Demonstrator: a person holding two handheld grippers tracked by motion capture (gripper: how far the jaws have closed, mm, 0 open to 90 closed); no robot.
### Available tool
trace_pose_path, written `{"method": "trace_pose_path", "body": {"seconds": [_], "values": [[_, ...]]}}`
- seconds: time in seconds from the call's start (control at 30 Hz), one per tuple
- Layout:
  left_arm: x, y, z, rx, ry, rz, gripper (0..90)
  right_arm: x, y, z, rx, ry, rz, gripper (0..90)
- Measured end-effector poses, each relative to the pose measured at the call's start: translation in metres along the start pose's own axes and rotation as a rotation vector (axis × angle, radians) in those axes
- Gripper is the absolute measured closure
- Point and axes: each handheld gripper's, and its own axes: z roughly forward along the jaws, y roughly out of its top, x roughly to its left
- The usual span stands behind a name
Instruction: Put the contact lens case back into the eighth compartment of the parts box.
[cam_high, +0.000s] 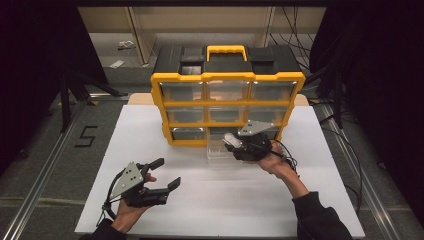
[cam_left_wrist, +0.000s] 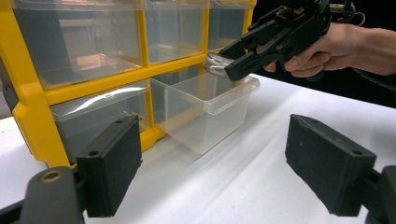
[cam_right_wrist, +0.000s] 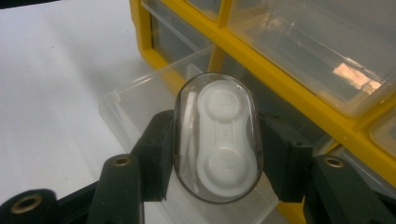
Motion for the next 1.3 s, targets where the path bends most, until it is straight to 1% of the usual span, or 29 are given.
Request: {"method": "trace_pose_path", "body": {"seconds": [0.27,0.57,0.67,0.83,0.87,1.3], "values": [[-0.0001,0.0000,0.0001,0.000,0.000,0.000,18.3,-0.0021,-0.0017,0.0000,0.010,-0.007,-0.005,49.5],[-0.0001,0.0000,0.0000,0.000,-0.001,0.000,18.3,-0.0045,-0.0036,-0.0004,0.025,-0.011,0.000,49.5],[0.0002,0.0000,0.0000,0.000,-0.001,-0.001,18.3,-0.0051,-0.0044,0.0000,0.033,-0.016,-0.008,49.5],[0.0000,0.0000,0.0001,0.000,-0.001,-0.001,18.3,-0.0053,-0.0049,0.0000,0.037,-0.020,-0.007,49.5],[-0.0001,0.0000,0.0002,0.001,-0.001,0.000,18.3,-0.0051,-0.0051,0.0000,0.044,-0.024,-0.014,49.5],[0.0000,-0.0001,0.0002,0.001,-0.002,-0.002,18.3,-0.0060,-0.0056,-0.0002,0.056,-0.023,-0.014,49.5]]}}
